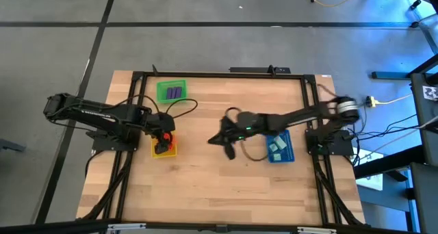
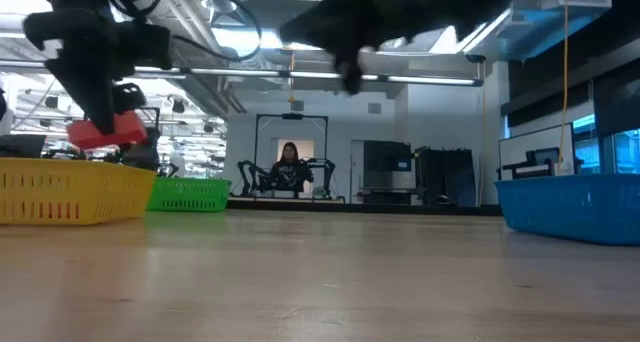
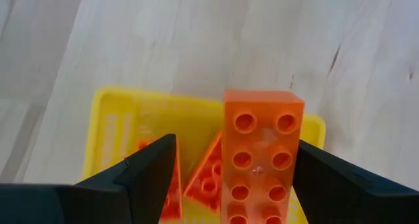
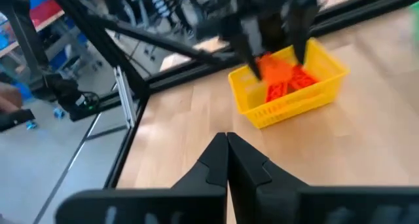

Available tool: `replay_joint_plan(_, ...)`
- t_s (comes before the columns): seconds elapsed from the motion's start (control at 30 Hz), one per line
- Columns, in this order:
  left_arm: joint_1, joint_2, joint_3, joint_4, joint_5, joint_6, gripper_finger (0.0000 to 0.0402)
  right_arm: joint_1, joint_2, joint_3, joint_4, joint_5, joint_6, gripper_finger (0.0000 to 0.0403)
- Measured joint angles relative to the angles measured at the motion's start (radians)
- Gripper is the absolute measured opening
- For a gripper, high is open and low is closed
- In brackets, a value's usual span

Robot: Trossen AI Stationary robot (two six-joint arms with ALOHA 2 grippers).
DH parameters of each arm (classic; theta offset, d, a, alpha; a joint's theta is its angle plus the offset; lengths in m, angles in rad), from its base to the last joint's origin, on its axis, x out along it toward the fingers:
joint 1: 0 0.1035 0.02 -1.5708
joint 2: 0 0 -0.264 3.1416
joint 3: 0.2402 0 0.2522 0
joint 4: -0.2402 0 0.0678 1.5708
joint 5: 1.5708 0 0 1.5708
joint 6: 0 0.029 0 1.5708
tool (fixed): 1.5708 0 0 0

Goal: Sort & place blocks by color
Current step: Put the game piece into the yellow bin, then return to Home Position

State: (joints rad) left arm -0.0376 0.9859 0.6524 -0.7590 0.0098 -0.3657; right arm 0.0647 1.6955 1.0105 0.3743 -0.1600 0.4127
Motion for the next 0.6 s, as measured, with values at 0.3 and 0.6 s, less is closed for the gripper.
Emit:
replay_joint_plan(0.3, -0.017, -0.054, 0.000, -0.067, -0.008, -0.033, 0.0273, -0.005, 0.360, 0.324, 0.041, -0.089, 0.001, 0.0000)
replay_joint_plan(0.6, -0.023, -0.068, 0.000, -0.050, 0.005, -0.081, 0.0273, -0.031, 0.410, 0.443, -0.054, -0.178, -0.036, 0.0000)
